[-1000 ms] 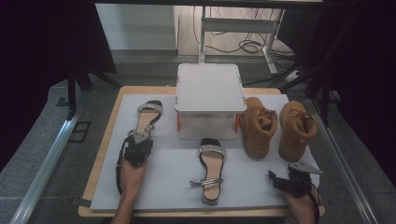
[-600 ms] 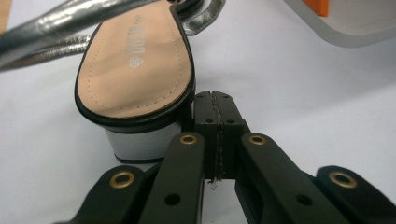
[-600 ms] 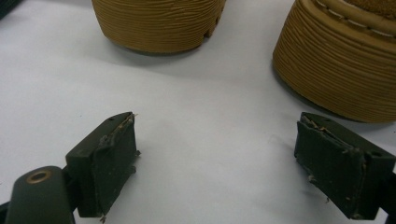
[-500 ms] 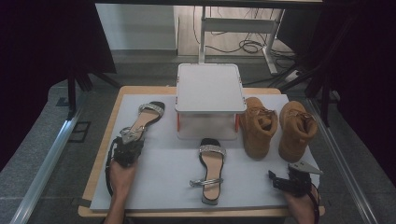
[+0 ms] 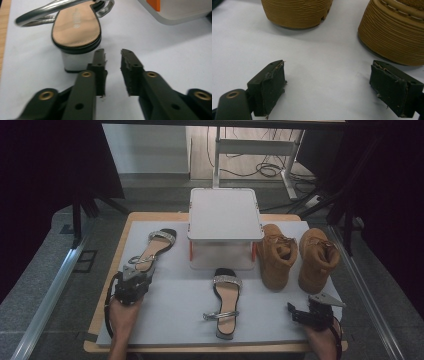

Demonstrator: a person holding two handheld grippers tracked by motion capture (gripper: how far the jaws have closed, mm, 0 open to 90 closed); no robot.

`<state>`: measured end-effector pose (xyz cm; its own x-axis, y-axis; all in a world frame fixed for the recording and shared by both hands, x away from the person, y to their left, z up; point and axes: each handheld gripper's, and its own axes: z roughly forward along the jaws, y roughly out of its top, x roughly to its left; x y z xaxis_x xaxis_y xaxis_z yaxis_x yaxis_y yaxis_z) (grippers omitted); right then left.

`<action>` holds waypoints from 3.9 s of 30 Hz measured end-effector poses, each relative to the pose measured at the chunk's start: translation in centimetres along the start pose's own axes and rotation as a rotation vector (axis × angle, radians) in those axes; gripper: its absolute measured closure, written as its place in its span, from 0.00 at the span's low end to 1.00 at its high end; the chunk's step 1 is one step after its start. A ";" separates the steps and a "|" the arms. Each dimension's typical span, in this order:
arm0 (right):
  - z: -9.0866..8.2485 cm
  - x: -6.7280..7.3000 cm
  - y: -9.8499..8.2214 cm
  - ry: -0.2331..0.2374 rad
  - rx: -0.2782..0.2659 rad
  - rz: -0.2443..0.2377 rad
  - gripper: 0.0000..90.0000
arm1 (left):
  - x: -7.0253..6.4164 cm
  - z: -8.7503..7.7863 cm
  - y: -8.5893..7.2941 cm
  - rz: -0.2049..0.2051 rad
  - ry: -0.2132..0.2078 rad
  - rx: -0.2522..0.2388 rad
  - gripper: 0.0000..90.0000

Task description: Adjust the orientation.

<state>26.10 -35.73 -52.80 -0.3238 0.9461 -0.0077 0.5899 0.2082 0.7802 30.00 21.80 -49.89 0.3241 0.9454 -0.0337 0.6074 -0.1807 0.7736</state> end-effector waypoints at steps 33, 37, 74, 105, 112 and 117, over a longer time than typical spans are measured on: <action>0.0 0.0 0.0 0.000 0.000 0.001 0.14 | 2.2 4.4 2.3 -0.080 0.066 0.074 0.28; 0.0 0.0 0.0 0.000 0.000 0.001 0.14 | 2.2 5.0 2.6 -0.080 0.071 0.075 0.28; 0.0 0.0 0.0 -0.001 -0.002 -0.002 0.14 | 2.9 8.0 4.8 -0.071 0.099 0.149 0.41; 0.0 0.0 0.0 0.000 0.000 0.001 0.14 | 2.5 5.8 2.9 -0.065 0.053 0.101 0.43; 0.0 0.0 0.0 0.000 0.000 0.001 0.14 | 1.8 4.1 2.3 -0.033 0.044 0.086 0.43; 0.0 0.0 0.0 0.000 0.000 0.001 0.14 | 1.4 3.0 2.0 -0.028 0.026 0.074 0.43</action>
<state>26.09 -35.73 -52.80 -0.3233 0.9463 -0.0074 0.5899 0.2076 0.7804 33.81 21.95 -50.25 0.2883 0.9568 -0.0377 0.6681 -0.1727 0.7238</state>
